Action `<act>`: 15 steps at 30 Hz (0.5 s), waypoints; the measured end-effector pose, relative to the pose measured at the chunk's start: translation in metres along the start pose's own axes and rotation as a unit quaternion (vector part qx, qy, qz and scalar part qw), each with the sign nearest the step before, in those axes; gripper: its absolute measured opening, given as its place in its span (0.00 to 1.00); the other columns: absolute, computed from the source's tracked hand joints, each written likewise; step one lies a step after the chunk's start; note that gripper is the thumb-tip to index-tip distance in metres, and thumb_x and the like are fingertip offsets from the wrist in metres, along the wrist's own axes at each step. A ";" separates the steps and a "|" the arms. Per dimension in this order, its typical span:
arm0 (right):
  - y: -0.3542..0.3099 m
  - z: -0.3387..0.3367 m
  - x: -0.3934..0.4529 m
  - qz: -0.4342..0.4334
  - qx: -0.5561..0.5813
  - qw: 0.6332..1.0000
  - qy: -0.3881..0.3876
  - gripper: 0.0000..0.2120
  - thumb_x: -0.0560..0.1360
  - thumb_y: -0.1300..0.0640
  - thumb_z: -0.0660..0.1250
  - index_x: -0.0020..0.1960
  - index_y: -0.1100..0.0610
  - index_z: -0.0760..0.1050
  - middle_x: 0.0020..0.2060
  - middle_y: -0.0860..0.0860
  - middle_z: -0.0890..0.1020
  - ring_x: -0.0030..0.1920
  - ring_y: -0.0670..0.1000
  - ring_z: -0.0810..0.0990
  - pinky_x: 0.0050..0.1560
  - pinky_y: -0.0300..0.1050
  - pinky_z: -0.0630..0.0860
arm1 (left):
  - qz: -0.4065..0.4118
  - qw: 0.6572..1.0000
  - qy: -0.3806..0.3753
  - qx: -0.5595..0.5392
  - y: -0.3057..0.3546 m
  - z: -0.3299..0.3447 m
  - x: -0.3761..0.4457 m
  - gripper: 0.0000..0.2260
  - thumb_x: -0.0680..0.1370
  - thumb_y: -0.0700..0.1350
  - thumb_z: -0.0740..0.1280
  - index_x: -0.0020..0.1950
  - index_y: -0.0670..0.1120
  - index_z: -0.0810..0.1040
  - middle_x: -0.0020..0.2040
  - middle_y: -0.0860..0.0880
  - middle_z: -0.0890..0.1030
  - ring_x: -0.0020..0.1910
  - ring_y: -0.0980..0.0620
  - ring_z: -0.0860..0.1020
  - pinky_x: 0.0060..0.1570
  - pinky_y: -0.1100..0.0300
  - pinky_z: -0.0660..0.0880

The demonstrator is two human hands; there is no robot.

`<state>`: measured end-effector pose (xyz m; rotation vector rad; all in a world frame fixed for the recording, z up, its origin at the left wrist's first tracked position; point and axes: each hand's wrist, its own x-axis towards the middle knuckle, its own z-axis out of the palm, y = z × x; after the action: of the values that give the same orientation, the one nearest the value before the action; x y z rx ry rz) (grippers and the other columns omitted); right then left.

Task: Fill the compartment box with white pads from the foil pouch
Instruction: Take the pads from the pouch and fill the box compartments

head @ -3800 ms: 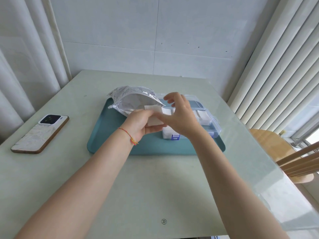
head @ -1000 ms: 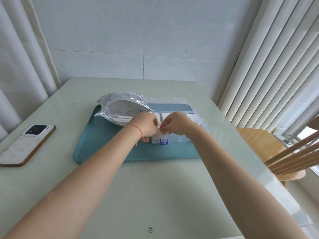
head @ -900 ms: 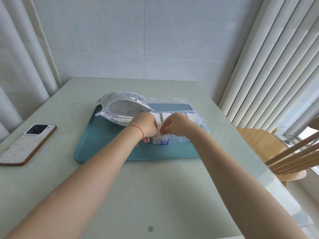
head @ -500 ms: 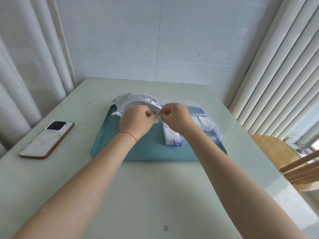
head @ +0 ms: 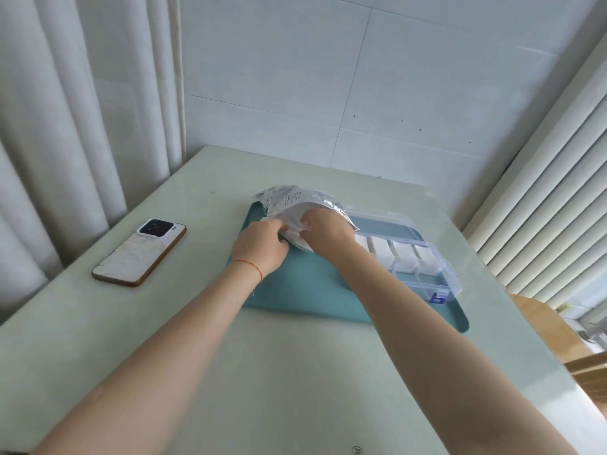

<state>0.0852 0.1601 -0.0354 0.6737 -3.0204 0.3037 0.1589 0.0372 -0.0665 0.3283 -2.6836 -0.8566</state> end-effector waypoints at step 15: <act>-0.005 0.012 0.017 0.019 -0.066 0.993 -0.096 0.21 0.76 0.41 0.63 0.62 0.53 0.77 0.54 0.50 0.82 0.53 0.55 0.80 0.51 0.47 0.78 | 0.018 0.997 -0.053 -0.049 0.001 0.003 0.003 0.16 0.75 0.40 0.61 0.57 0.51 0.83 0.53 0.46 0.83 0.47 0.43 0.82 0.51 0.54 0.77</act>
<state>0.0725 0.1462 -0.0445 0.6708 -3.2009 0.0406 0.1550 0.0388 -0.0672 0.2159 -2.7226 -1.0167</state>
